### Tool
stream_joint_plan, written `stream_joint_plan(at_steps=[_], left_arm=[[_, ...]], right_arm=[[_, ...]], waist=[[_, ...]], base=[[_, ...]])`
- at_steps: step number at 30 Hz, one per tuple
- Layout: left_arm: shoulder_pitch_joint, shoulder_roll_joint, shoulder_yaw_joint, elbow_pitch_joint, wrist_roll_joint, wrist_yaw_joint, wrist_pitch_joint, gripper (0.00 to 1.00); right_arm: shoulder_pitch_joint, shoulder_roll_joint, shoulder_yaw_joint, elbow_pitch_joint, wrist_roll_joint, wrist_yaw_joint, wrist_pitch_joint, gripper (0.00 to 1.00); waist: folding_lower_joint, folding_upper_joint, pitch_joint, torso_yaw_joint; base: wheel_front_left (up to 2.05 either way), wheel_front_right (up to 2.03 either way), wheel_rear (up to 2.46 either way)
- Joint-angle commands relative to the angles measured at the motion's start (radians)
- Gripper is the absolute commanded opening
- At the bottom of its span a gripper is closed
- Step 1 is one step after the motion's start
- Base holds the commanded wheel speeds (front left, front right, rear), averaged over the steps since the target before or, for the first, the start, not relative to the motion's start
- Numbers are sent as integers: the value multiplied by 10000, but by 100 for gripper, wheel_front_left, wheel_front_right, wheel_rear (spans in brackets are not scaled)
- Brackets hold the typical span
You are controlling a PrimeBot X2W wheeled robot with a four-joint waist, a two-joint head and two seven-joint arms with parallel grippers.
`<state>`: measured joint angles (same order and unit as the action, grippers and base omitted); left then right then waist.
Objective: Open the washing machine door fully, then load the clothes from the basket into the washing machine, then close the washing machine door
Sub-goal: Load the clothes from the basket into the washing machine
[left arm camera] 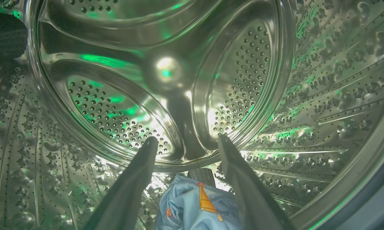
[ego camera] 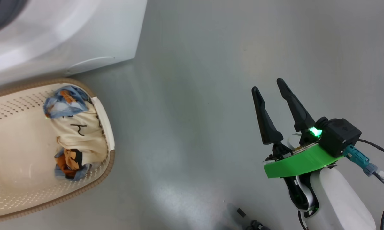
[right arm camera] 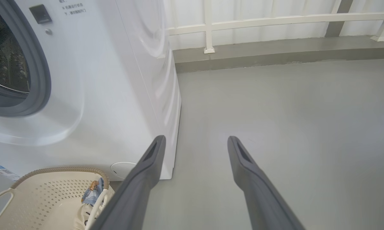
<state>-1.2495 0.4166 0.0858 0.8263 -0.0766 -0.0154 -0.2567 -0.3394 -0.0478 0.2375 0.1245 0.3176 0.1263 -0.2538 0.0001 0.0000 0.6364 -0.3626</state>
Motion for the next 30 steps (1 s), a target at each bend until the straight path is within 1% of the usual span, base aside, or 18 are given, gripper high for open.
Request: stream_joint_plan(at_steps=[1,7,11,13,19,22,23,30], left_arm=[[297,345,142,-336,27,50,-51,100],[974,192,291,-593,-84,-221,-51,100],[1590,-55,491,-847,-232,-358,-51,100],[1955,-237,674,-1018,-407,-472,-51,100],[3284,-612,842,-1845,-323,-701,-51,100],[3928,-850,975,-2266,-274,-744,-51,100],[4331,-1019,1055,-2520,-233,-766,-51,100],[5711,-1623,1279,-3265,-81,-834,-51,100]], right_arm=[[3,-26,176,-206,49,44,-80,100],[48,-32,133,-163,-23,44,-80,100],[121,-141,18,-153,-50,44,-80,100],[147,-207,-29,-147,-65,44,-80,100],[222,-393,-235,-151,-108,44,-80,100],[265,-487,-316,-144,-130,44,-80,100],[306,-558,-357,-126,-139,44,-80,100],[538,-862,-502,-15,-134,44,-80,100]], waist=[[-1,0,-87,54],[-1,0,-402,204],[-1,0,-670,354],[-1,0,-819,434],[-1,0,-1262,757],[-1,0,-1468,946],[-1,0,-1621,1070],[-1,0,-2278,1474]], base=[[0,0,0],[0,0,0],[0,0,0],[0,0,0],[0,0,0],[0,0,0],[0,0,0],[0,0,0]])
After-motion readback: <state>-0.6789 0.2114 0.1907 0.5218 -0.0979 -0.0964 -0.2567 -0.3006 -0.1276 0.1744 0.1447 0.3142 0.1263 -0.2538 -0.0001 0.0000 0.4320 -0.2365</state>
